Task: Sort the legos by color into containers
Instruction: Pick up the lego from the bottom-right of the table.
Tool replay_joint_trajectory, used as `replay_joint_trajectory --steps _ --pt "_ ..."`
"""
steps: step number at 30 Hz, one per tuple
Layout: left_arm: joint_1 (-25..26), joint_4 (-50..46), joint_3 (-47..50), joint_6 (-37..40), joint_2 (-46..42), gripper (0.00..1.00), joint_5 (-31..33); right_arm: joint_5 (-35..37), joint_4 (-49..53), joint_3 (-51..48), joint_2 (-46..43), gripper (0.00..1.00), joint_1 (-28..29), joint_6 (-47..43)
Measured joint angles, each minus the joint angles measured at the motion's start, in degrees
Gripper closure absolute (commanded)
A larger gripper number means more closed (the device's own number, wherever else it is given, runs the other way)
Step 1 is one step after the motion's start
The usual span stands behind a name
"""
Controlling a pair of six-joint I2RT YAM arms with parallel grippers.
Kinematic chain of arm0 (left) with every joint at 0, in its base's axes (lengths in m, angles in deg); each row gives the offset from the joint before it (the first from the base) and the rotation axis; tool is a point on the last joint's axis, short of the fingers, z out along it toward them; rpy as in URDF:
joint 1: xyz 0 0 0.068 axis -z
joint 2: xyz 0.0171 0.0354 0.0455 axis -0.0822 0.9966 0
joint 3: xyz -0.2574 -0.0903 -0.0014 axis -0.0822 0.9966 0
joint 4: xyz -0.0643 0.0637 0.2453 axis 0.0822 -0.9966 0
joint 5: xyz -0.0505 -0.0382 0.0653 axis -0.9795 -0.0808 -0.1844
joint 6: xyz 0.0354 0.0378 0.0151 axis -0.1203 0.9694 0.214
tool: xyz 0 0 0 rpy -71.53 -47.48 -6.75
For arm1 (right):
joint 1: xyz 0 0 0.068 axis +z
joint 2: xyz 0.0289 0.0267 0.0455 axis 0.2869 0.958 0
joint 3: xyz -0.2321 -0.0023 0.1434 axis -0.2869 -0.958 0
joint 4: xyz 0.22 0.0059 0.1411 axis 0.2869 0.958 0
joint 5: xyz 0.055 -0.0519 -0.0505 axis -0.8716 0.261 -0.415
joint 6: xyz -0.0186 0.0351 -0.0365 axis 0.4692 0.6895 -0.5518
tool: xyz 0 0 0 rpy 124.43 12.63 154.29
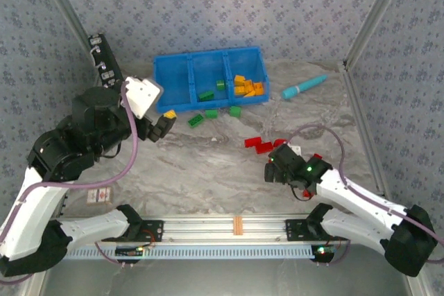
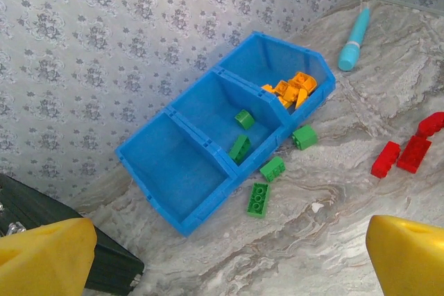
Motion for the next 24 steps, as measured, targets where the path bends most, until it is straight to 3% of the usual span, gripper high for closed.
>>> replay_joint_trajectory --steps 12,24 --pt "0.0 -0.11 -1.22 0.02 2.25 0.0 -0.02 -2.86 -6.97 -0.35 7.43 0.04 -5.14 -5.16" --pt "0.0 -0.2 -1.7 0.02 3.65 0.0 0.0 -4.13 -12.33 0.13 14.58 0.13 -6.71 -9.68"
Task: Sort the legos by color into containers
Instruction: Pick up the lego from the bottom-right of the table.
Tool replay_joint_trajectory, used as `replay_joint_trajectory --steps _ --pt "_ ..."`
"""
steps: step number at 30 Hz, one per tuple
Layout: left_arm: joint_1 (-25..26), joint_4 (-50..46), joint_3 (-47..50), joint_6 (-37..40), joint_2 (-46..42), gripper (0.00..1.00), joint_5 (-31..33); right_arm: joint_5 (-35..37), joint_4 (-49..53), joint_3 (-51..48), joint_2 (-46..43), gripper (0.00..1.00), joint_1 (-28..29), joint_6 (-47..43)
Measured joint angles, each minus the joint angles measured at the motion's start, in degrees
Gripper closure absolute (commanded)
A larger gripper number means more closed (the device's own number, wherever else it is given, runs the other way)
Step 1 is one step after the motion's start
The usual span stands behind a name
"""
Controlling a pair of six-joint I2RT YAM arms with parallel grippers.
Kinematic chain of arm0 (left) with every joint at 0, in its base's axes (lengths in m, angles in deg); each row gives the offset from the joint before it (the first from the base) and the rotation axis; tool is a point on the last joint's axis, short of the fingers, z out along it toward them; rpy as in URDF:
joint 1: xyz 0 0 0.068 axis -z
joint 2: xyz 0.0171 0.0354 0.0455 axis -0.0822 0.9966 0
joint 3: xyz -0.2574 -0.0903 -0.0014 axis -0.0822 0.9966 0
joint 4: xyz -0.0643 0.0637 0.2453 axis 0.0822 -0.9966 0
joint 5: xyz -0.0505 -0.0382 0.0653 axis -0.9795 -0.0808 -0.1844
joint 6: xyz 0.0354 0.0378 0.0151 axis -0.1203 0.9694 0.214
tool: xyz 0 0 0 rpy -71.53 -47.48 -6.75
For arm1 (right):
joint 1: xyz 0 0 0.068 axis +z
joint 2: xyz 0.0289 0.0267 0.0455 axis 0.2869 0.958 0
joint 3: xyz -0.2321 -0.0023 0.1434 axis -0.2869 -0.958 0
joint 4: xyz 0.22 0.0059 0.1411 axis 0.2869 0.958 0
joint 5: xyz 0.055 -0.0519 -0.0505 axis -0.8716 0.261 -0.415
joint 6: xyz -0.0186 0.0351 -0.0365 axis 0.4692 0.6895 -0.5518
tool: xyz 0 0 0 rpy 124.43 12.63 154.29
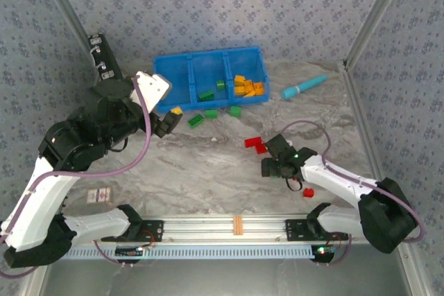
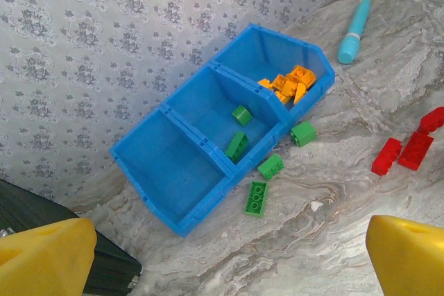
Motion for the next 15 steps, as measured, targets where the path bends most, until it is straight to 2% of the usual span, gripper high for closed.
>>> replay_joint_trajectory --steps 8,15 --pt "0.0 -0.07 0.0 0.02 -0.13 0.0 0.17 -1.79 -1.81 0.13 6.62 0.18 -0.66 -0.66" --pt "0.0 -0.07 0.0 0.02 -1.7 0.0 0.22 -1.68 -2.12 1.07 7.78 0.37 -0.44 -0.44"
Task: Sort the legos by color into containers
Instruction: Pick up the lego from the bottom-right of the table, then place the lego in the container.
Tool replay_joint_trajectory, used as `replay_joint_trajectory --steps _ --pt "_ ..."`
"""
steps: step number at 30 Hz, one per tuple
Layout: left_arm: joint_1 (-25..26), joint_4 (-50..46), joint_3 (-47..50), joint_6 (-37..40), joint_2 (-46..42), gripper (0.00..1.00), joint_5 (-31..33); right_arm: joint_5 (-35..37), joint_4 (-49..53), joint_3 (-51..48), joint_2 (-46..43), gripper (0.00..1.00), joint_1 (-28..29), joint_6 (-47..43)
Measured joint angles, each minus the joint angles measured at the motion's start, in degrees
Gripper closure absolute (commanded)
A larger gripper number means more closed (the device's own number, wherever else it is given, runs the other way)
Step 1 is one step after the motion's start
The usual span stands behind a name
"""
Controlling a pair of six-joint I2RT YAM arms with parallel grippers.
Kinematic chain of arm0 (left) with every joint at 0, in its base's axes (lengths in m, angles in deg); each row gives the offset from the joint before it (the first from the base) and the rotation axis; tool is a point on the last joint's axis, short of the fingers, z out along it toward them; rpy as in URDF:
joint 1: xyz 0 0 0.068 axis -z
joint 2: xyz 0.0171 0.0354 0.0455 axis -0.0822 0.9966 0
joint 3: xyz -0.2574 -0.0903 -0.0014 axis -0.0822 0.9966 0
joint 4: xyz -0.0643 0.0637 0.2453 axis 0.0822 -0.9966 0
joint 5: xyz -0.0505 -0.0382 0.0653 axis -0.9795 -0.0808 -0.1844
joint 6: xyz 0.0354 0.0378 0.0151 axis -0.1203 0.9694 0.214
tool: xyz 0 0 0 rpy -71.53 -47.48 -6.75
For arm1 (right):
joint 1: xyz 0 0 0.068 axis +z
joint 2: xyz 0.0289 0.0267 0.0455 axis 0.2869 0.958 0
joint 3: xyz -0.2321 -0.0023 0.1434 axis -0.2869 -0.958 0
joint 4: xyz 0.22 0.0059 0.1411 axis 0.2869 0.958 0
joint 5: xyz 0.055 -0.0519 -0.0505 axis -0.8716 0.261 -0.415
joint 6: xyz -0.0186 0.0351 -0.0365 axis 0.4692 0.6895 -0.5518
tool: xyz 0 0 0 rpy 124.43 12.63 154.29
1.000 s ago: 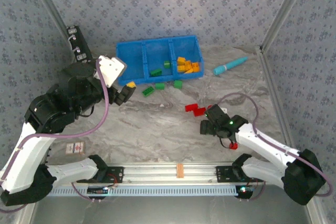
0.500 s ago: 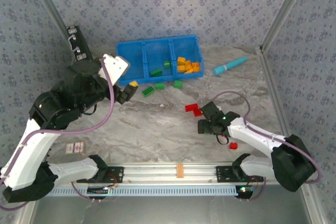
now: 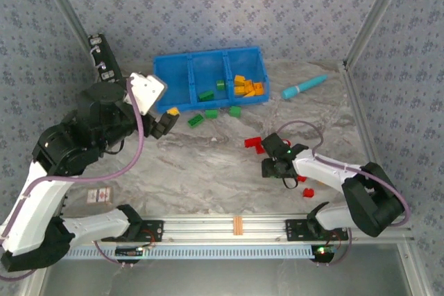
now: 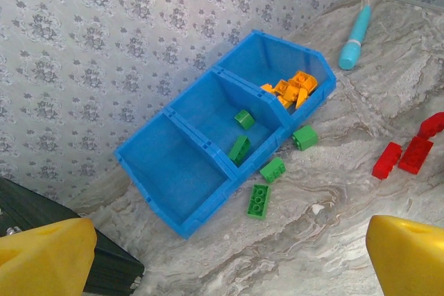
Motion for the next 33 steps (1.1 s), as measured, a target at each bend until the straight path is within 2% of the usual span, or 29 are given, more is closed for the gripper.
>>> replay_joint_trajectory --steps 5,11,16,19,29,33 --pt "0.0 0.22 0.2 0.04 -0.96 0.0 0.26 0.02 1.81 1.33 0.04 0.52 0.63 0.33" --pt "0.0 0.39 1.31 0.35 -1.86 0.0 1.16 0.07 9.57 7.5 -2.32 0.56 2.62 0.44" --pt "0.0 0.42 1.31 0.66 -2.23 0.0 1.92 0.37 13.14 21.09 -0.57 0.57 2.67 -1.55" --pt "0.0 0.44 1.31 0.74 -2.6 0.0 2.4 1.09 13.05 34.58 7.45 0.57 2.49 -5.49" --pt "0.0 0.98 1.75 0.87 -1.9 0.0 2.54 -0.24 9.53 84.78 46.1 0.6 0.85 -18.23" --pt "0.0 1.01 2.38 0.9 -1.68 0.0 2.58 -1.46 9.9 98.75 58.58 0.6 0.59 -20.57"
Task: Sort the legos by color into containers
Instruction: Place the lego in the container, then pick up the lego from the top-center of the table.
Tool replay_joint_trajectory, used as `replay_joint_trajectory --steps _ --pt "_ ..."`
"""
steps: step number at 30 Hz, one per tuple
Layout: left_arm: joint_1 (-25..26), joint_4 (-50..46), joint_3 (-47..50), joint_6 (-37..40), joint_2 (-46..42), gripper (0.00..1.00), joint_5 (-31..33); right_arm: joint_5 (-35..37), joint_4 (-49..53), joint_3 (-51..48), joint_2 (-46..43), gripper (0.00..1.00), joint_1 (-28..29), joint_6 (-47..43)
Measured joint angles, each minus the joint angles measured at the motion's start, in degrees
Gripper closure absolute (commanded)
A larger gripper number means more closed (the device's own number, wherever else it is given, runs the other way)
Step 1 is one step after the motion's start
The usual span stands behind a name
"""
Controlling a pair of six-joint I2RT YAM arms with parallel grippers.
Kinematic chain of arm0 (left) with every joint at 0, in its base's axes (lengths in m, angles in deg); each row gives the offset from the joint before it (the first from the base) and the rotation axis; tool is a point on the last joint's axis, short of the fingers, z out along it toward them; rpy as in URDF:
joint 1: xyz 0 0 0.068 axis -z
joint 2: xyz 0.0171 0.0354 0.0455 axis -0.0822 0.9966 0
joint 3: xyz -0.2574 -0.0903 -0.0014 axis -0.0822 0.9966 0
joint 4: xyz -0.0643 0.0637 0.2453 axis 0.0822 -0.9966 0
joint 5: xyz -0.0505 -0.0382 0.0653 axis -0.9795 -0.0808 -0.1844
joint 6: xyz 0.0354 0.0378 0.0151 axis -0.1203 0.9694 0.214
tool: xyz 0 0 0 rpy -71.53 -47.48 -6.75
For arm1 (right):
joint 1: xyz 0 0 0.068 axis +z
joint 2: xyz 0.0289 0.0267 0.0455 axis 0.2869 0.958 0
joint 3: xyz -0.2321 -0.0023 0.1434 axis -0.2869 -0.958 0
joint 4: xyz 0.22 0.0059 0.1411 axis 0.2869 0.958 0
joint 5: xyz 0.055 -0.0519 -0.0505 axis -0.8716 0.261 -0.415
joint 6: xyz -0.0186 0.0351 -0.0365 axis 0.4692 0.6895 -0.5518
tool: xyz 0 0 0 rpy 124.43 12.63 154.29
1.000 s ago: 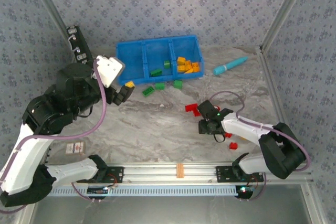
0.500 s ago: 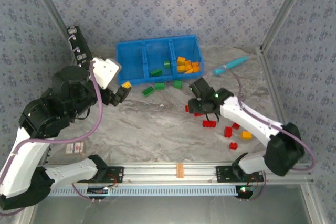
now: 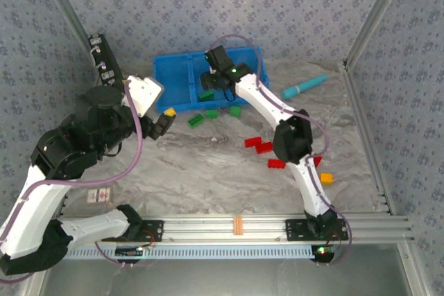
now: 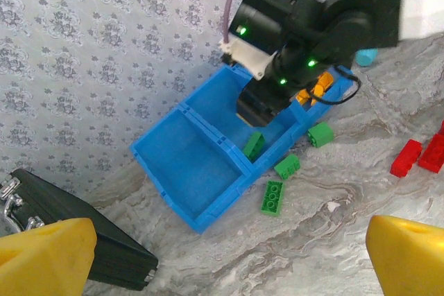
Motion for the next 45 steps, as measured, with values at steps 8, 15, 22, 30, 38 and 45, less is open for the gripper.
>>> replay_joint_trajectory --steps 8,15,22,30,38,45 --pt "0.0 0.02 0.0 0.2 -0.04 0.0 0.24 -2.45 0.15 6.99 10.19 0.44 -0.42 -1.49" --pt "0.0 0.07 0.2 0.22 -0.02 0.0 0.44 -3.82 -0.48 6.54 10.25 0.28 -0.52 -2.12" --pt "0.0 0.35 0.85 0.24 0.0 0.0 0.61 -5.22 -0.76 2.93 6.62 0.15 -0.22 -3.08" --pt "0.0 0.35 0.85 0.22 -0.15 0.0 0.61 -5.38 -1.44 -5.38 -2.82 0.16 1.05 -3.48" --pt "0.0 0.87 1.55 0.22 -1.88 0.0 0.59 -1.07 -4.28 -31.63 -20.79 0.16 3.21 4.0" --pt "0.0 0.92 1.64 0.22 -2.32 0.0 0.57 3.06 -8.26 -45.79 -25.9 0.14 3.21 15.32"
